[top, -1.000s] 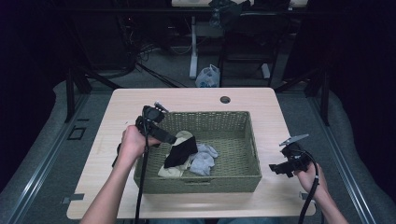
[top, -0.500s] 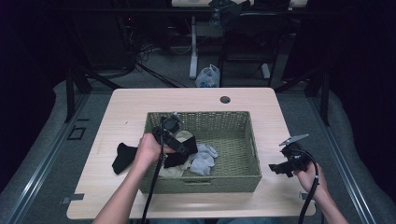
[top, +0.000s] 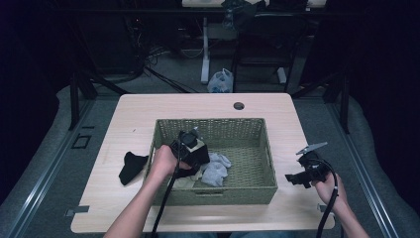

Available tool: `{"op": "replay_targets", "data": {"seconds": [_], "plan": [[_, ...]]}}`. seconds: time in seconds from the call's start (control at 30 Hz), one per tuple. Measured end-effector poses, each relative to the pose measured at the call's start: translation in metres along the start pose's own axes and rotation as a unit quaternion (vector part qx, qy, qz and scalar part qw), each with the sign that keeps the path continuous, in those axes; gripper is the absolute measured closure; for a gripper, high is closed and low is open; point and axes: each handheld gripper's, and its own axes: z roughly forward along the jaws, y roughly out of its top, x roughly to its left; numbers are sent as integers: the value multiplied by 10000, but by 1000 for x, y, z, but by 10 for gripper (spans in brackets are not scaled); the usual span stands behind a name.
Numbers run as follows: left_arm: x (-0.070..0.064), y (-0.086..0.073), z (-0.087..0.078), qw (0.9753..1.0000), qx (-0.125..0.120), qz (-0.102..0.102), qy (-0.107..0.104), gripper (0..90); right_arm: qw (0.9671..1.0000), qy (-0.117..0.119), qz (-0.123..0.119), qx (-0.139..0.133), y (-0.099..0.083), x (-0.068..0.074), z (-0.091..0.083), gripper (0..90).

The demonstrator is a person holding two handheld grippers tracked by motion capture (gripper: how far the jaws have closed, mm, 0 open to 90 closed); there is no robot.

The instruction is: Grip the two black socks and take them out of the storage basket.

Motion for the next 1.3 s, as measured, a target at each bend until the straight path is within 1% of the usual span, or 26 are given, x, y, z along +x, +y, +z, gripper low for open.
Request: {"op": "replay_targets", "data": {"seconds": [0.07,0.2,0.23,0.27,0.33,0.43,0.47,0.57,0.63,0.7,0.73,0.77,0.83,0.87,0.9,0.93,1.0,1.03,1.07,1.1,1.13,1.17,1.2,1.23,1.27,1.3], "plan": [[0,1,2,10000,52,37,52,581,10000,9,4,-39,0,1,0,148],[0,0,2,10000,11,51,77,769,10000,-15,-8,-25,0,0,0,148],[0,-1,-1,9999,-56,54,144,799,10000,15,0,-37,0,0,0,148],[0,-1,-1,9999,-56,54,144,815,10000,13,4,-35,0,0,0,148],[0,-2,-8,9997,-139,99,185,825,10000,9,-2,-25,0,0,-1,148],[2,-5,-19,9993,-297,94,216,828,10000,-27,-24,-14,0,0,-1,148],[2,-5,-19,9993,-297,94,216,830,10000,-27,-24,-14,0,0,-1,148],[4,-10,-35,9986,-461,95,252,831,10000,-29,-22,-21,0,0,-1,148],[4,-11,-40,9984,-498,90,262,833,10000,-38,-3,-4,0,0,0,149],[6,-12,-55,9975,-652,80,270,834,10000,-27,-2,3,0,0,0,148],[6,-12,-55,9975,-652,80,270,835,10000,-61,41,-64,0,0,0,148],[5,-12,-66,9969,-713,111,316,835,10000,-39,-6,-3,0,0,-1,148],[5,-11,-77,9961,-788,147,373,835,10000,-68,-19,13,0,0,-1,148],[5,-11,-77,9961,-788,147,373,835,10000,-68,-19,13,0,0,-1,148],[4,-10,-88,9952,-872,179,395,836,10000,-33,-2,2,0,0,0,148],[4,-10,-88,9952,-872,179,395,836,10000,-58,-28,26,0,-1,-1,148],[3,-9,-99,9945,-933,223,429,835,10000,-56,-21,31,0,-1,-1,148],[1,-7,-109,9937,-984,281,452,835,10000,-49,-27,27,0,-1,-1,148],[1,-7,-109,9937,-984,281,452,836,10000,-49,-27,27,0,-1,-1,148],[-1,-4,-119,9931,-1020,320,489,836,10000,-27,-3,18,0,-1,0,149],[-1,-4,-119,9931,-1020,320,489,835,10000,-27,-3,18,0,-1,0,149],[-3,-2,-128,9921,-1074,372,524,835,10000,-62,-29,40,0,-1,0,148],[-3,-2,-128,9921,-1074,372,524,835,10000,-62,-29,40,0,-1,0,148],[-4,0,-135,9920,-1060,410,549,836,10000,-67,-20,36,0,-1,0,148],[-4,0,-135,9920,-1060,410,549,835,10000,-67,-20,36,0,-1,0,148],[-5,2,-142,9913,-1095,437,582,836,10000,-36,-11,33,0,-1,0,149]]}}
